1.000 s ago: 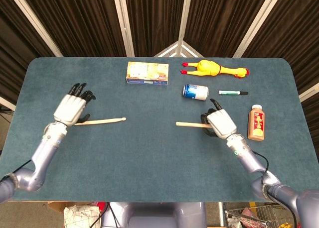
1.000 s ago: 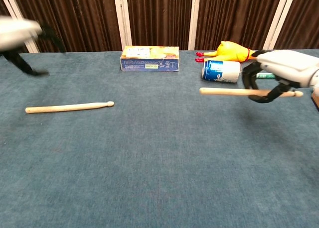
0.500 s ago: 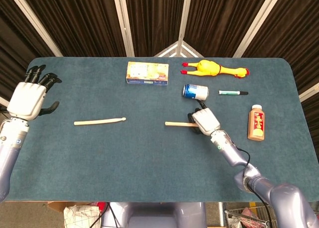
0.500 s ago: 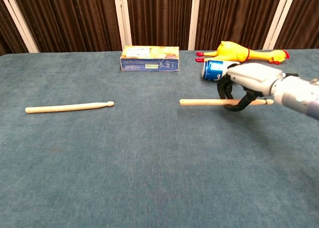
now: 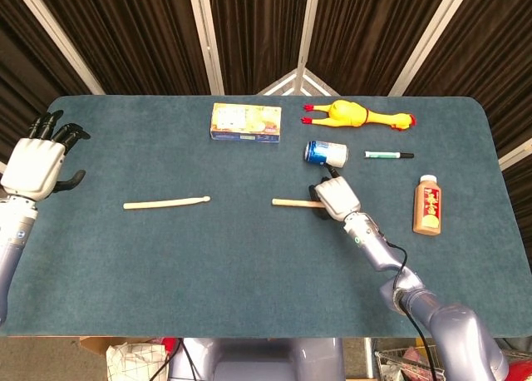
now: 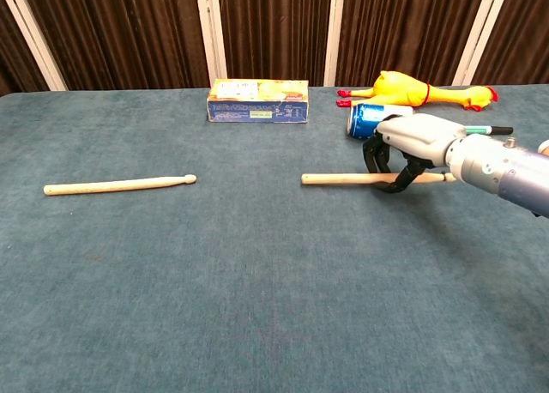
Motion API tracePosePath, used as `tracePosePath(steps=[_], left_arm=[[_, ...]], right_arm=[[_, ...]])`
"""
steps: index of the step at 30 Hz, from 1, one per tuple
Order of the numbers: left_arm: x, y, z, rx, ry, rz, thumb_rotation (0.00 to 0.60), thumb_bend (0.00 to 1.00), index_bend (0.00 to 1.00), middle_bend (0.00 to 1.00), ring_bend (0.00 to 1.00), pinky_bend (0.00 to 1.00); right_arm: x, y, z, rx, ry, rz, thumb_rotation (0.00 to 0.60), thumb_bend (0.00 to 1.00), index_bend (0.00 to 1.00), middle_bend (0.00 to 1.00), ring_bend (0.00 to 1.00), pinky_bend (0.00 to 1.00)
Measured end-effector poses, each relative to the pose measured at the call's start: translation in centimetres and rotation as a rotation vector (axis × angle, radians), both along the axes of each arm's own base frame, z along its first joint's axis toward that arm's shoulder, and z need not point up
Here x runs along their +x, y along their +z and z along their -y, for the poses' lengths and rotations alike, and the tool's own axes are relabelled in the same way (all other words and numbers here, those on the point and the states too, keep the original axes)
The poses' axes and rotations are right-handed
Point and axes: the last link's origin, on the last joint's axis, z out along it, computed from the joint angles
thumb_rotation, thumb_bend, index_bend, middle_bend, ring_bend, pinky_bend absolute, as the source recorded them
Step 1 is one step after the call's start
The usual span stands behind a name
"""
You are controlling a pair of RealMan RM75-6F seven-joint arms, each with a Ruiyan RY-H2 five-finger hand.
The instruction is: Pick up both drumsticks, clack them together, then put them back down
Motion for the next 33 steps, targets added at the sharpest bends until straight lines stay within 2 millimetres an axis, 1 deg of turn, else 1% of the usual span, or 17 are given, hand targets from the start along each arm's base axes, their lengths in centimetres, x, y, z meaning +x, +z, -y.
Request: tracePosePath(steps=[5, 19, 28, 33], left_arm=[[-0.1, -0.2, 0.0, -0.003, 0.001, 0.0, 0.6, 0.4, 0.28, 0.2, 0.0, 0.0], [0.2, -0.1, 0.3, -0.005, 0.008, -0.001, 0.6, 0.4, 0.28, 0.19, 0.0, 0.0], [0.1, 0.0, 0.4, -0.002, 0.014, 0.002, 0.6, 0.4, 0.28, 0.19, 0.0, 0.0], [0.2, 0.0, 0.4, -0.004, 0.014, 0.001, 0.6, 0.4, 0.28, 0.19, 0.0, 0.0]], right_arm=[[-0.2, 0.2, 0.1, -0.02, -0.008, -0.011, 0.6, 0.47, 0.64, 0.55, 0.36, 0.06], [-0.3, 0.7, -0.1, -0.03, -0.038, -0.026, 0.6, 0.47, 0.57, 0.51, 0.33, 0.06], [-0.4, 1.0, -0.2, -0.034, -0.06, -0.038, 0.6, 0.47, 0.5, 0.4, 0.3, 0.06], [-0.5, 1.2, -0.3, -0.029, -0.074, -0.049, 0.6, 0.47, 0.47, 0.37, 0.28, 0.06]])
